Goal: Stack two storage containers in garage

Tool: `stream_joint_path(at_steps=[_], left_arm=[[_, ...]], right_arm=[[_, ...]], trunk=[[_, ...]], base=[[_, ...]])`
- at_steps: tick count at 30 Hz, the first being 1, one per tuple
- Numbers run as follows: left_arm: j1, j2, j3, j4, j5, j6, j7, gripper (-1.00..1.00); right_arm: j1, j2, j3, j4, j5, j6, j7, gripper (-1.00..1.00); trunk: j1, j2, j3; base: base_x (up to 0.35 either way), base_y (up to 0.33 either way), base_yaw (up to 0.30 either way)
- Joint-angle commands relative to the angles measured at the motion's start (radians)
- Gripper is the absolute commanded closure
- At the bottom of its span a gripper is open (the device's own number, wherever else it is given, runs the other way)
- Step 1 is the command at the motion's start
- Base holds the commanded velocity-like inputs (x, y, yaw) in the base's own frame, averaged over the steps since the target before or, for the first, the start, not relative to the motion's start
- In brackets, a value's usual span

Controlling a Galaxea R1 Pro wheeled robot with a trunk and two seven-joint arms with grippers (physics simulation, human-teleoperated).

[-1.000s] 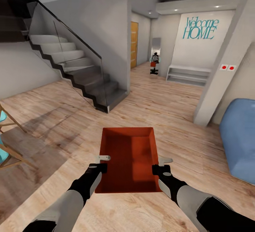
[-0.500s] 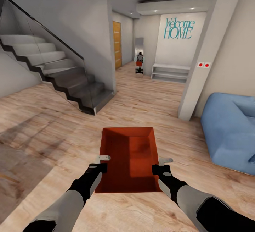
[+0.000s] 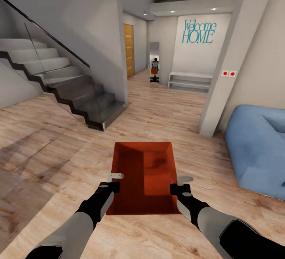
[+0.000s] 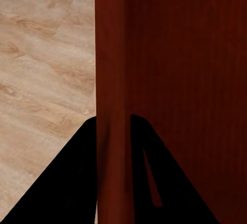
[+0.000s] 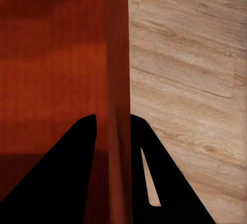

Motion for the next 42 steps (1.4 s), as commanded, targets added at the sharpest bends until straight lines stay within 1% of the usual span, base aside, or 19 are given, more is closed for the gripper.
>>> stream_joint_path(at_steps=[1,26,38,42], left_arm=[[0.000,0.001,-0.011,0.041,0.014,0.008,0.008,1.00],[0.000,0.001,-0.011,0.041,0.014,0.008,0.006,1.00],[0.000,0.001,-0.011,0.041,0.014,0.008,0.006,1.00],[0.000,0.001,-0.011,0.041,0.014,0.008,0.006,1.00]], right_arm=[[-0.002,-0.003,-0.020,-0.003,0.007,-0.011,-0.005,1.00],[-0.002,-0.002,-0.021,-0.003,0.006,-0.011,-0.006,1.00],[-0.002,-0.002,-0.021,-0.003,0.006,-0.011,-0.007,1.00],[-0.002,-0.002,-0.020,-0.003,0.006,-0.011,-0.007,1.00]], trunk=[[0.001,-0.002,-0.002],[0.001,-0.002,-0.002],[0.001,-0.002,-0.002],[0.001,-0.002,-0.002]], base=[[0.317,0.000,0.000],[0.318,0.000,-0.006],[0.318,0.000,-0.251],[0.319,0.000,-0.083]])
